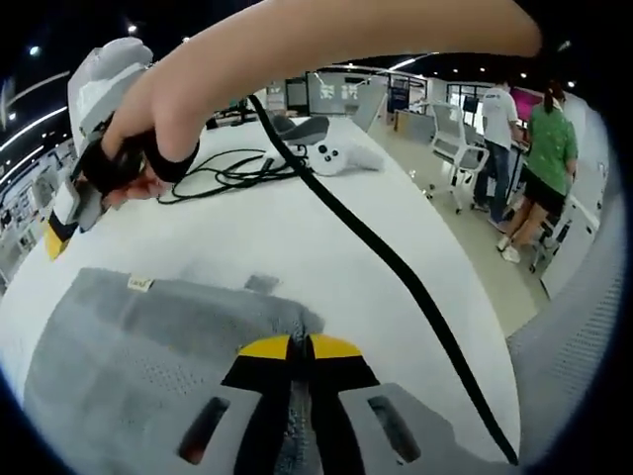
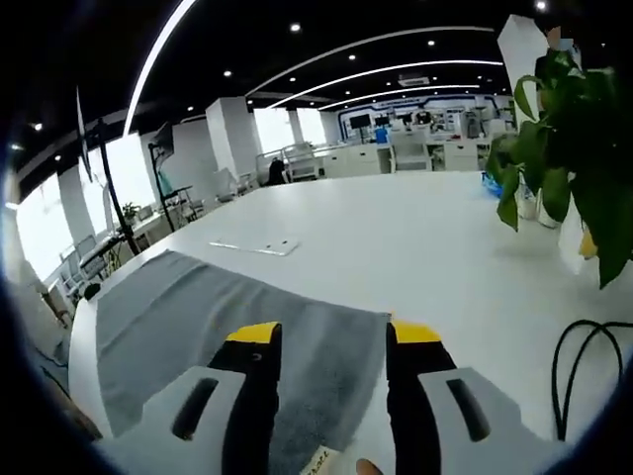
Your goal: Fold the towel on the table until its edges align and the towel forms a compact rectangular stack.
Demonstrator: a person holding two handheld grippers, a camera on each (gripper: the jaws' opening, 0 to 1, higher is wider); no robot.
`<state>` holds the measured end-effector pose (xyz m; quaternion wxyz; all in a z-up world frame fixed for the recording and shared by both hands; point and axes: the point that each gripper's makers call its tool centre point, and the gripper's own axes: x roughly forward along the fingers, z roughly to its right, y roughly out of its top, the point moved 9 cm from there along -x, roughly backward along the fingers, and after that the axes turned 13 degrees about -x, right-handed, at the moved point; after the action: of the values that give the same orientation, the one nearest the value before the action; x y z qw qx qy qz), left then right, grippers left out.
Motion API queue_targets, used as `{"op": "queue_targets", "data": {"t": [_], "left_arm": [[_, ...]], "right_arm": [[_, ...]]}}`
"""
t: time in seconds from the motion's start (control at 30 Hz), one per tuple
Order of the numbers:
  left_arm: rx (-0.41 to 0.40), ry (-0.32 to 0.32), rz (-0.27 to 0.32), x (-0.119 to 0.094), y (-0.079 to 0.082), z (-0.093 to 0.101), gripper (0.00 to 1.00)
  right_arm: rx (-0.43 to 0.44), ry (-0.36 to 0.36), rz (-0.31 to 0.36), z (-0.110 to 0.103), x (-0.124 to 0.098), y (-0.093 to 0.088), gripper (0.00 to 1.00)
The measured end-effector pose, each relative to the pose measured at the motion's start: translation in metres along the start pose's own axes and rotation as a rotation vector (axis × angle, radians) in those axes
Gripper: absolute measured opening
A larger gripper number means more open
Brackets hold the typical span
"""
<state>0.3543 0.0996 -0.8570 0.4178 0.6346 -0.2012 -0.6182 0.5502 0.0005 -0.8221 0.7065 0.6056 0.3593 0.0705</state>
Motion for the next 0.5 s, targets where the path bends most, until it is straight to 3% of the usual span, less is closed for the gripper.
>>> {"op": "queue_targets", "data": {"t": [0.13, 0.17, 0.23, 0.4, 0.5], "left_arm": [[0.0, 0.006, 0.0, 0.0, 0.0, 0.001, 0.04], [-0.001, 0.007, 0.0, 0.0, 0.0, 0.001, 0.04], [-0.034, 0.015, 0.005, 0.0, -0.001, 0.001, 0.04], [-0.034, 0.022, 0.007, 0.001, 0.0, 0.0, 0.04], [-0.03, 0.02, 0.007, 0.001, 0.0, 0.0, 0.04]], "right_arm": [[0.011, 0.006, -0.034, 0.004, 0.005, -0.008, 0.39], [0.079, -0.027, -0.017, 0.007, 0.007, -0.008, 0.38], [0.1, -0.037, 0.008, 0.012, 0.009, -0.007, 0.34], [0.076, -0.04, -0.002, 0.012, 0.021, -0.007, 0.3], [0.062, -0.058, -0.047, 0.014, 0.029, -0.013, 0.28]]}}
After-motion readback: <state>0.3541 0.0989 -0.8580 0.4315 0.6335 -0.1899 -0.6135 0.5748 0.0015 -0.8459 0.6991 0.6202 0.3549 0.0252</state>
